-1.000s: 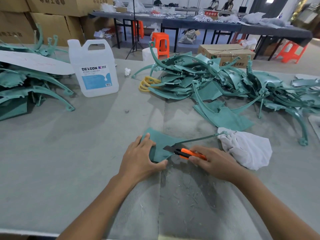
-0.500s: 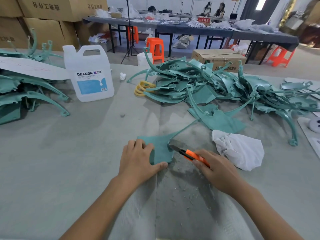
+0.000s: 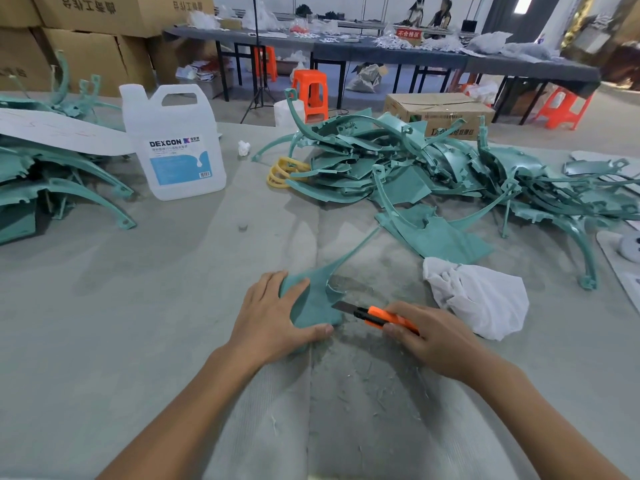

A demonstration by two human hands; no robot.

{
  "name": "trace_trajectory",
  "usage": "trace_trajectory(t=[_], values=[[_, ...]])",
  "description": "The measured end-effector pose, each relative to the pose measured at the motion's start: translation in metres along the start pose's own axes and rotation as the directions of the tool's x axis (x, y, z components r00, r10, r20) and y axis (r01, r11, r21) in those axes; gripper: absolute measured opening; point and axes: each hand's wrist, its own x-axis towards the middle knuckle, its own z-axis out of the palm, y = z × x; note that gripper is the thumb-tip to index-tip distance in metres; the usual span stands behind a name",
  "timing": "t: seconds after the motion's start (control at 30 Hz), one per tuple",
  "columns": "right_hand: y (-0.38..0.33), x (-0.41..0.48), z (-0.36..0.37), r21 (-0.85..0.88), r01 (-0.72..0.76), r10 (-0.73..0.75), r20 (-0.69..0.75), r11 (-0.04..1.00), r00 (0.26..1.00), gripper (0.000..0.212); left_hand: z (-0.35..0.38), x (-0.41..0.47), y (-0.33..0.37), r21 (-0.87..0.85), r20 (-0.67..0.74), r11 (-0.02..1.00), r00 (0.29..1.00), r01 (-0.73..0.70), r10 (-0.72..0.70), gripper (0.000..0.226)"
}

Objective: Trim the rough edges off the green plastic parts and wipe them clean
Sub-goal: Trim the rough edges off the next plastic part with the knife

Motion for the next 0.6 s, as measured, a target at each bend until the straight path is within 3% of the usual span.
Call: trace_trajectory(t=[0.2, 0.27, 0.37, 0.6], values=[[-0.0018, 0.0052, -0.0012, 0.031, -0.006, 0.008, -0.056, 1.0, 0.998, 0.011, -0.0003, -0.0016, -0.0004, -0.015, 0.01, 1.0, 1.0, 0.011, -0.011, 0.114], [0.0, 0.0011, 0.0, 0.024, -0.004, 0.004, -0.024, 1.0, 1.0, 0.002, -0.0009, -0.0015, -0.0003, -0.018, 0.01, 1.0, 1.0, 0.014, -0.014, 0.113], [-0.0015, 0.0051, -0.0011, -0.014, -0.027, 0.027, -0.005, 1.0, 1.0, 0.012, -0.0021, -0.0016, 0.0001, -0.029, 0.009, 0.999, 1.0, 0.013, -0.013, 0.114], [-0.0042, 0.0033, -0.0003, -0.019, -0.04, 0.039, -0.045, 0.999, 0.998, 0.015, -0.0029, -0.003, 0.0011, -0.026, 0.026, 1.0, 1.0, 0.016, -0.015, 0.114]])
